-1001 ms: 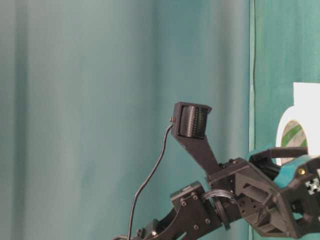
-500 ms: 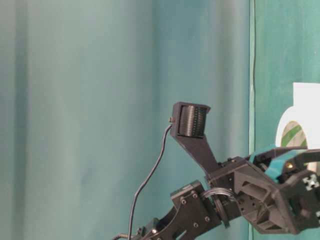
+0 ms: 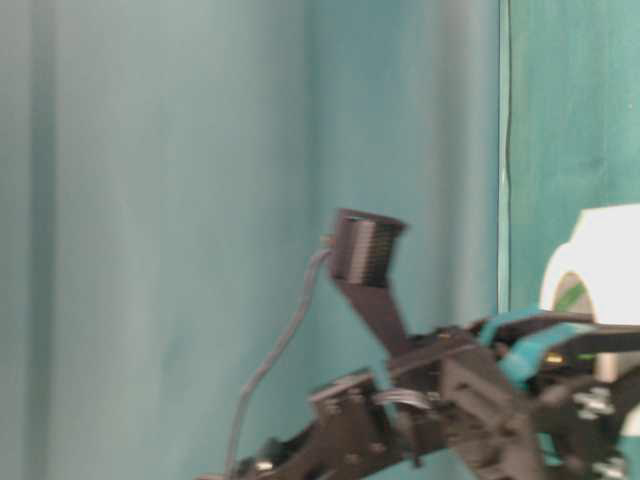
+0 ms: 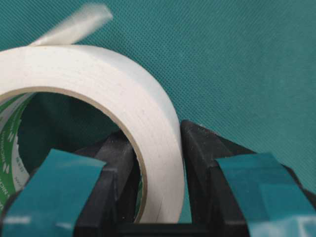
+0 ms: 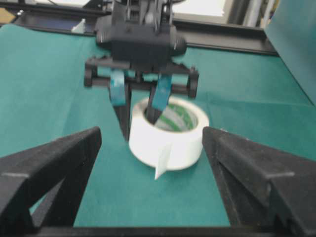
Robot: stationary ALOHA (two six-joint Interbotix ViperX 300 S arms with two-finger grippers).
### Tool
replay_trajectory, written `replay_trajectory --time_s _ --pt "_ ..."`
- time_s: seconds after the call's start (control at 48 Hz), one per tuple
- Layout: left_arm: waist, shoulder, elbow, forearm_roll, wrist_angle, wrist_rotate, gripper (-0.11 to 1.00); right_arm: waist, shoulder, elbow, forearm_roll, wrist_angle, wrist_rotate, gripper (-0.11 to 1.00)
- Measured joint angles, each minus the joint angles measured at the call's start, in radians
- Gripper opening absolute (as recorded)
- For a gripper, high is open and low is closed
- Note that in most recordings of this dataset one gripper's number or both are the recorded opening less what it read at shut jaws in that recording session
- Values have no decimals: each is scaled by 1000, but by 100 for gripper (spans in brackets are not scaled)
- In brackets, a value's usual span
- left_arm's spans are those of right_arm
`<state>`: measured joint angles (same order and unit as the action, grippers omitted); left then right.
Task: Peel off the duct tape with your right arm.
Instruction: 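Close the left gripper on the roll wall and lift it upright, then move the right gripper toward the roll and pinch the tape's free tab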
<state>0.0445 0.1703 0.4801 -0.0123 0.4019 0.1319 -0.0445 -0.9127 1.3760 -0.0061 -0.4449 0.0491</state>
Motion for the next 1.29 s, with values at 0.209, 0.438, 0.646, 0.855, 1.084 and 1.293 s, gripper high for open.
replay_trajectory --time_s 0.209,0.438,0.646,0.855,1.084,1.293 --pt "0 -86 -46 -2 78 3 22 0 40 0 0 -35 2 76" --pt "0 -132 -117 0 187 3 22 0 103 -14 -3 -89 2 76" --pt "0 -135 -169 0 224 5 22 0 187 -60 -15 -147 -6 76" --pt "0 -135 -179 0 230 3 22 -2 296 -130 -15 -179 -11 76" --pt "0 -147 -181 0 232 5 22 -12 449 -224 -12 -206 -12 75" --pt "-3 -164 -181 -2 235 3 22 -34 581 -299 -3 -210 -12 75"
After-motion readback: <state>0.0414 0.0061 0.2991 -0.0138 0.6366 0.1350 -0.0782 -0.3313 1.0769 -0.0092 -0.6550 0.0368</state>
